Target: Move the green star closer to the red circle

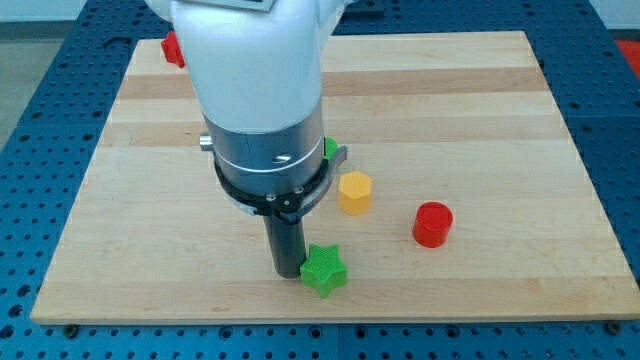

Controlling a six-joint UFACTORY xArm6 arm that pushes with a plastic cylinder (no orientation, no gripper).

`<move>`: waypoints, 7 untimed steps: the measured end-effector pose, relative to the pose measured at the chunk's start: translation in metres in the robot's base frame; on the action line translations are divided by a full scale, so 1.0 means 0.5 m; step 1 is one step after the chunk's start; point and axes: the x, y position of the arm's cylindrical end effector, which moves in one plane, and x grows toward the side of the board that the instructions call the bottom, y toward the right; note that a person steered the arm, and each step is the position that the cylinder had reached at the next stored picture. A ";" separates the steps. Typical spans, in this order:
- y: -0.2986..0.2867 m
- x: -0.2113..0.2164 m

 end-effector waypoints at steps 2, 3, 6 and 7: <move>-0.092 0.000; -0.095 0.003; -0.020 0.042; 0.041 0.043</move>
